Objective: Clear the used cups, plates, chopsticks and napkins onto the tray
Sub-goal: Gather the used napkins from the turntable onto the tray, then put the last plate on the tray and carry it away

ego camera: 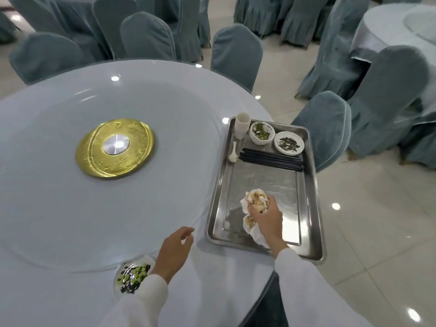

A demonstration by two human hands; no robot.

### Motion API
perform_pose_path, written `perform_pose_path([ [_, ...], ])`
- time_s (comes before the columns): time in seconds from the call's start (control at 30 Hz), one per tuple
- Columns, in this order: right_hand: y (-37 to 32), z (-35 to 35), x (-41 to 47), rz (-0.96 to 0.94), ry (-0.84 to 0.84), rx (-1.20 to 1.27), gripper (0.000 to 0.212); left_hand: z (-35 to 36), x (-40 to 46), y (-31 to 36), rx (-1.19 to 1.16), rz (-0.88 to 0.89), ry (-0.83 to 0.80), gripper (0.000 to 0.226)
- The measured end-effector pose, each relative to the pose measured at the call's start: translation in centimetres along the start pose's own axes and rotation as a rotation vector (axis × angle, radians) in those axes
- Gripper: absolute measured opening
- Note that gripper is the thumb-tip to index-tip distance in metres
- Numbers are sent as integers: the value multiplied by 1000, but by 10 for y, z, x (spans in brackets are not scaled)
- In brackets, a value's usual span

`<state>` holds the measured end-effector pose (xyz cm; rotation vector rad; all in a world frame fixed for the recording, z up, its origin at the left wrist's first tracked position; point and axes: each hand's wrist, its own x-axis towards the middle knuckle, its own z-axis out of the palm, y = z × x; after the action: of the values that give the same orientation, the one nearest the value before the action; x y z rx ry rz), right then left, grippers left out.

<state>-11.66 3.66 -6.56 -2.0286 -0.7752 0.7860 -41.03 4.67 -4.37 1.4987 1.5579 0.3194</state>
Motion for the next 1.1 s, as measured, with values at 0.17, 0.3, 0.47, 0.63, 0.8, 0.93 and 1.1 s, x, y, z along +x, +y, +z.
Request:
perform_pose_path([
  [0.17, -1, 21, 17, -46, -88, 25, 55, 2, -4, -16, 9, -37, 46, 22],
  [0.3, 4, 35, 17, -52, -224, -78, 68, 0, -9, -21, 8, -57, 53, 22],
  [0.47, 8, 39, 2, -72, -252, -215, 89, -10, -9, -27, -7, -60, 70, 22],
  [0.63, 5, 29, -18, -158, -79, -224, 72, -22, -10, -33, -31, -43, 77, 22],
  [0.8, 8, 25, -43, -209, -57, -239, 52, -44, -22, -50, -79, -45, 90, 23],
  [0.93, 7, 38, -67, -248, -3, -312, 25, -69, -34, -72, -103, -83, 126, 24],
  [1.1, -5, 72, -112, -285, -45, -274, 13, -102, -56, -114, -134, -164, 180, 25],
])
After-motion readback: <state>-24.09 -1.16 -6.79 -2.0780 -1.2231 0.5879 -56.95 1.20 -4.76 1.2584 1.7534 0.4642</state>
